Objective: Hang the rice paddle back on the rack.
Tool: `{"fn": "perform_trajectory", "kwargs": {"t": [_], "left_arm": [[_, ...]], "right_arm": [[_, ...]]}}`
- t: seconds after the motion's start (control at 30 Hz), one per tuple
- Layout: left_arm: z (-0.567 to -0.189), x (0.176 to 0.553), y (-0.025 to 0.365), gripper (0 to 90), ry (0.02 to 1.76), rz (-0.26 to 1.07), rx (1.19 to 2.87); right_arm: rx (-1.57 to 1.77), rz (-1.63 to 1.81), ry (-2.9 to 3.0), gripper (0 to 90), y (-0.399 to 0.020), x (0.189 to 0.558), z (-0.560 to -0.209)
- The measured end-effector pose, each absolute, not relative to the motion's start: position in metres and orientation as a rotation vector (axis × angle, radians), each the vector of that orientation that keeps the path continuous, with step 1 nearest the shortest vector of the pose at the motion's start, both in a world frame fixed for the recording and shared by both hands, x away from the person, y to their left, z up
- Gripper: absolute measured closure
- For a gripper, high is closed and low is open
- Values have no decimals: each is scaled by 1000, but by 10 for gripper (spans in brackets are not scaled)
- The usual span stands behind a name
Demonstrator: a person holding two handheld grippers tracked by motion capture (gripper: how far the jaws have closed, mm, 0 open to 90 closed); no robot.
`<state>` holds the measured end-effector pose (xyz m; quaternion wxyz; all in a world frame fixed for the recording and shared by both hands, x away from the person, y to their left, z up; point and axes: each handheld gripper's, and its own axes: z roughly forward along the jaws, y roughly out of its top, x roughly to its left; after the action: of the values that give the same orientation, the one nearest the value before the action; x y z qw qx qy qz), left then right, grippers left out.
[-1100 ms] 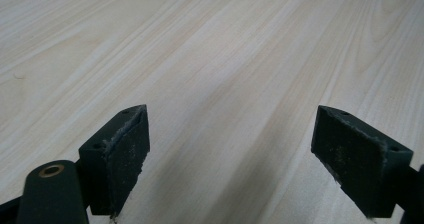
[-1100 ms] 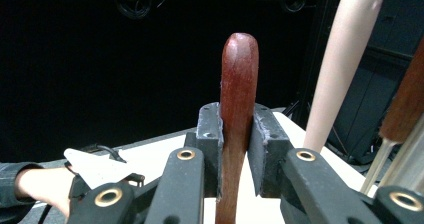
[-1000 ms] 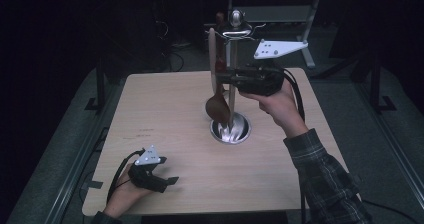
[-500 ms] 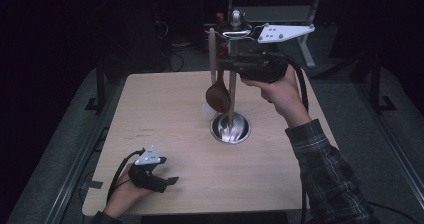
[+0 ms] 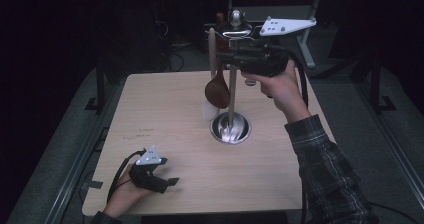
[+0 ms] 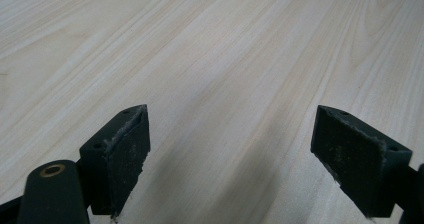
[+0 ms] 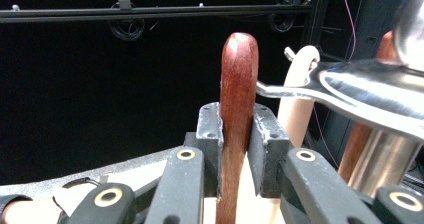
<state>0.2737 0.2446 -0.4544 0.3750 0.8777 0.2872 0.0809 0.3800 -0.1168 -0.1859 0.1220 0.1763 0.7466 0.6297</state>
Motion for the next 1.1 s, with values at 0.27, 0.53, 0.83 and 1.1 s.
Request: {"fn": "perform_trajectory", "kwargs": {"t": [0.27, 0.53, 0.83, 1.1], "left_arm": [[-454, 274, 245, 156, 732, 204, 2252], [-455, 274, 245, 156, 730, 205, 2259], [-455, 274, 245, 156, 730, 203, 2258], [-455, 274, 243, 156, 732, 196, 2260]], "right_arm": [[546, 1838, 2172, 768, -121, 386, -190], [583, 1858, 2160, 769, -125, 392, -196], [555, 1841, 2145, 695, -127, 387, -196], [576, 1802, 2130, 523, -141, 377, -203]]}}
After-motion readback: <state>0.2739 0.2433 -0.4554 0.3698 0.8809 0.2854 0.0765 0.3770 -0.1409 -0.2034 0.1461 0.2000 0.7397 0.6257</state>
